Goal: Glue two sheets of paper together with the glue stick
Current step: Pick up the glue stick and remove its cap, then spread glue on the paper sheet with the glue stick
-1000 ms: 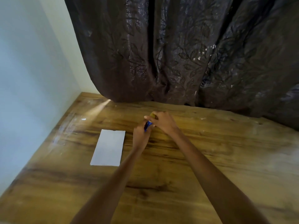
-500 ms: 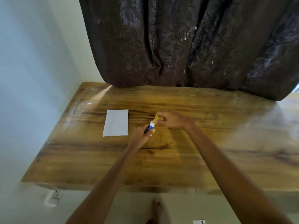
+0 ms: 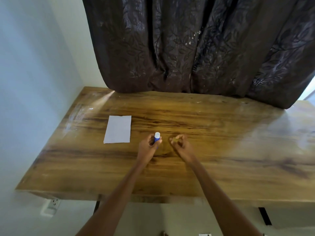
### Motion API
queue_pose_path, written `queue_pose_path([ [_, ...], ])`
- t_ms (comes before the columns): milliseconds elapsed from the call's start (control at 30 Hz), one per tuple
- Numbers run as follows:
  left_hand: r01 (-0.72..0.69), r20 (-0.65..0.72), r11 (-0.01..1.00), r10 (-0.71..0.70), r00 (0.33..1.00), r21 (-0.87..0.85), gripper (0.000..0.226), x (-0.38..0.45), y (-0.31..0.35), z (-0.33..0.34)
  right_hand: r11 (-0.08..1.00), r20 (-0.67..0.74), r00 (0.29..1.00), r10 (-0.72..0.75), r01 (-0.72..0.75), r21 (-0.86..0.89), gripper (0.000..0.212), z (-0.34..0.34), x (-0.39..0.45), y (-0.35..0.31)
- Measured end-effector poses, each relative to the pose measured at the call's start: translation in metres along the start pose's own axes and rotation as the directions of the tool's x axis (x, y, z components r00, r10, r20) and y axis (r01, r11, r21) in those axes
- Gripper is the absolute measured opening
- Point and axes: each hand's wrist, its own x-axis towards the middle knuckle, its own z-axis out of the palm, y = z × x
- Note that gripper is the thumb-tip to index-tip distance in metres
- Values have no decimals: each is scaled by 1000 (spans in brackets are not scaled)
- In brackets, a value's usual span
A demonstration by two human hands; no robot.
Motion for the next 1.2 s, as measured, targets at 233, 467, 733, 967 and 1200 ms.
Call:
queue_pose_path([
  [233,-3,-19,1000,3,1000,24,40,9,5,19,909,2,981,-196,183,-375,59,-7,12,20],
  [467,-21,-6,1000,21,1000,-13,42,9,13,21,933,-18,976,-216,201,-298,83,-7,12,21],
  [733,-79,-102,965,55,993,-249,27,21,54,16,851,-76,991,107,-52,522,38,26,-1,-45],
  [967,-106,-241,973,56,969,-203,27,23,68,2,403,135,989,65,-150,903,26,59,-12,-59],
  [1200,-138,-161,977,112,981,-162,30,10,60,-2,450,188,962,197,-259,855,47,70,-14,-66],
])
